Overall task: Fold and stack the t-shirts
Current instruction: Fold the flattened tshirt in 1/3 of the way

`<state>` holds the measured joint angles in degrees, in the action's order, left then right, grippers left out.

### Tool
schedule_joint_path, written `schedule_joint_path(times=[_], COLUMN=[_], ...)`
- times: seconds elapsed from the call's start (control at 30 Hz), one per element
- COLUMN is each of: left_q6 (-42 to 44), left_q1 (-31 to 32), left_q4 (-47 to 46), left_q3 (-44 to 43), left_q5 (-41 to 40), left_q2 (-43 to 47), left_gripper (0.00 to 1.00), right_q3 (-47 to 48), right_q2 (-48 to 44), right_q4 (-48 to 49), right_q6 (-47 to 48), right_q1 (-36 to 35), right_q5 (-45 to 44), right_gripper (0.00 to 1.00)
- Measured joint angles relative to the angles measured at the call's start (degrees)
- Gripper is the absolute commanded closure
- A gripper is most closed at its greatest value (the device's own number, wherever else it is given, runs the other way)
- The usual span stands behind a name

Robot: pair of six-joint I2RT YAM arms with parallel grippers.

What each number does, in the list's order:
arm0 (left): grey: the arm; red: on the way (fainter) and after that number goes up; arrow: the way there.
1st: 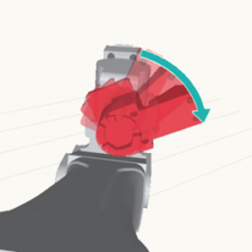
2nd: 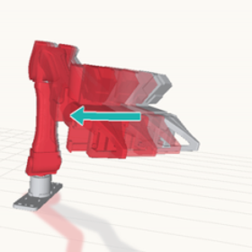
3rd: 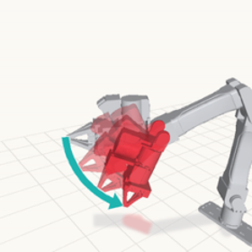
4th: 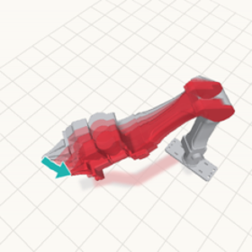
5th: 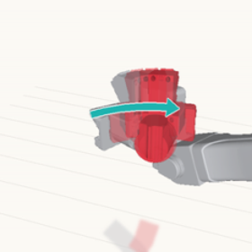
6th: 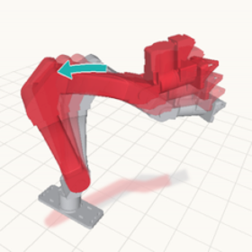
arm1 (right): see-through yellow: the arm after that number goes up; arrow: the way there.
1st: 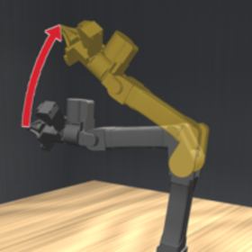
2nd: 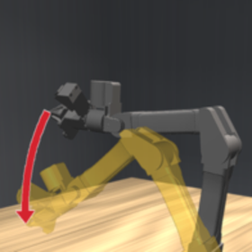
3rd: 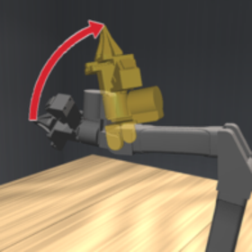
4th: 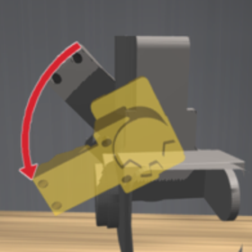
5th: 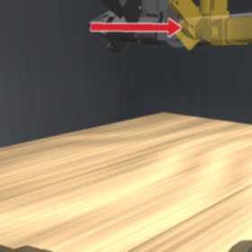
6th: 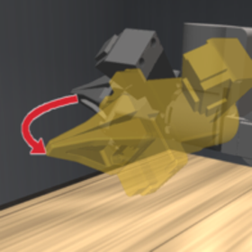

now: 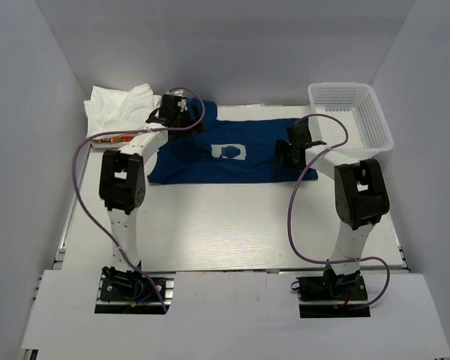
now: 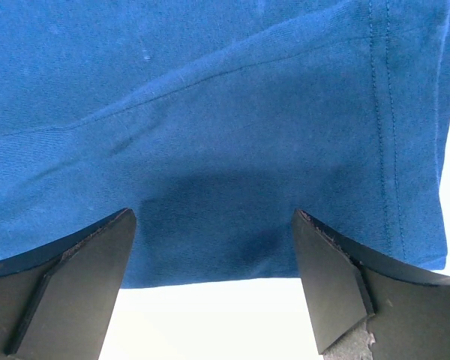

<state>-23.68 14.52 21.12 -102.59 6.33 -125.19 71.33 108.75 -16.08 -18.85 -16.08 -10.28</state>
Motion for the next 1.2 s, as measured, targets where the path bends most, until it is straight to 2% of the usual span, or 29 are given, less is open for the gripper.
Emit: schedule_joint_path(times=[0.13,0.23,0.33,0.5,0.6,0.67,0.8,0.97,1.1,1.2], left_q6=[0.7,0.2,-0.6,-2.7,-4.3,-5.6,-9.6,-15.5,-18.9,-20.4], left_q1=[-0.3,-0.7,-1.1,-1.4,-1.4,-1.3,-0.9,-0.3,0.2,0.7], left_q4=[-2.6,-4.3,-4.6,-0.6,-1.8,-3.2,-4.0,-1.8,2.9,7.6], left_q3=[10.8,15.4,19.4,22.7,24.7,29.2,40.5,56.6,68.4,72.4], left_q5=[-2.7,-3.7,-5.1,-7.4,-8.8,-9.4,-10.4,-10.1,-7.2,-3.9], left_q2=[10.7,14.5,14.4,9.5,10.7,13.4,22.0,37.4,52.6,61.1], left_gripper=[0.00,0.00,0.00,0.00,0.00,0.00,0.00,0.00,0.00,0.00], right_q3=[0.0,0.0,0.0,0.3,-0.4,-2.9,-14.1,-30.7,-39.3,-42.5], right_q2=[0.0,0.0,0.5,2.0,1.8,0.5,-7.7,-22.9,-35.4,-43.7], right_q4=[0.2,0.5,1.5,2.9,3.7,5.9,9.9,12.3,7.6,0.6], right_q6=[0.0,0.0,-0.2,-0.5,-1.2,-1.7,-4.1,-6.3,-7.8,-8.5], right_q1=[0.1,0.3,0.7,0.7,0.7,0.7,0.2,-2.3,-5.0,-6.6], right_q5=[0.0,0.0,-0.1,-0.1,-0.2,-0.3,0.9,5.4,9.3,11.2], right_gripper=[0.10,0.10,0.10,0.10,0.10,0.10,0.10,0.10,0.10,0.10])
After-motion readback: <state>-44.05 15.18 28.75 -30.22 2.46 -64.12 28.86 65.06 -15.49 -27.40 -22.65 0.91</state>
